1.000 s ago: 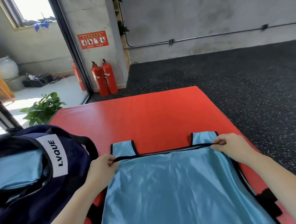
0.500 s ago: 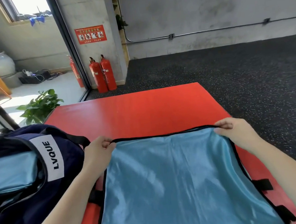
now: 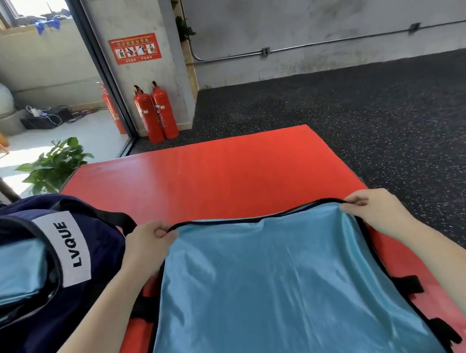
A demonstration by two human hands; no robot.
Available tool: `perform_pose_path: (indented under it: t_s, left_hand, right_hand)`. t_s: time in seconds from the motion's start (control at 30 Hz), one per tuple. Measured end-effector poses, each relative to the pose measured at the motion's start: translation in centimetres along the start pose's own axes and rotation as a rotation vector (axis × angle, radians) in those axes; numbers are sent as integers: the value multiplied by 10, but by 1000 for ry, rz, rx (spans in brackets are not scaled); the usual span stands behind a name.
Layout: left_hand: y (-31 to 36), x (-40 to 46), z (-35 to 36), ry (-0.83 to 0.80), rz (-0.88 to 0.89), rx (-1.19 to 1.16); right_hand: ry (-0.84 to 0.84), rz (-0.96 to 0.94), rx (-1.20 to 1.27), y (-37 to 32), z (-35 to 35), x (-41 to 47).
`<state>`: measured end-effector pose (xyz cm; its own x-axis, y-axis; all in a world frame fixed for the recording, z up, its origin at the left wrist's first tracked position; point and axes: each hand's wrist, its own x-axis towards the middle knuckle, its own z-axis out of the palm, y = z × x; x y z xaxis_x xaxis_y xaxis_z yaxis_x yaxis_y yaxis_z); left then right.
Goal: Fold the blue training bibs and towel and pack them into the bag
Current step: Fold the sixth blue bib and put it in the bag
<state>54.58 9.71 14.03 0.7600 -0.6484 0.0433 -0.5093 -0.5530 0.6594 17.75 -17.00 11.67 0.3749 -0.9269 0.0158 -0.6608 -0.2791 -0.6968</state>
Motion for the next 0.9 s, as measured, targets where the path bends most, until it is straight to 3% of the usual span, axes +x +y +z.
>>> perform_pose_path:
  t_s: [0.13,0.27,0.4,0.53,0.63,0.77,0.9]
  left_hand:
    - [10,0,1,109,-1,-122]
    - [10,-7,10,33,-38,-154]
    - [15,-24,24,22,96,36]
    - [29,-85,57,-139,309,55]
    - [33,-128,78,-247,405,189]
    - [17,-152,89,-289,417,430]
    - [-20,-139,68,-190,389,569]
  right_hand:
    - [73,1,25,-8,2,1]
    - [96,-12,-71,-15,15,-9]
    - [98,-182,-187,-44,33,-42]
    - [-123,-324,-269,-71,66,-106]
    - [-183,-418,-399,-70,88,-144]
    - [-209,-385,-559,-47,95,-159]
    - [-175,-296,-642,-18,70,-152]
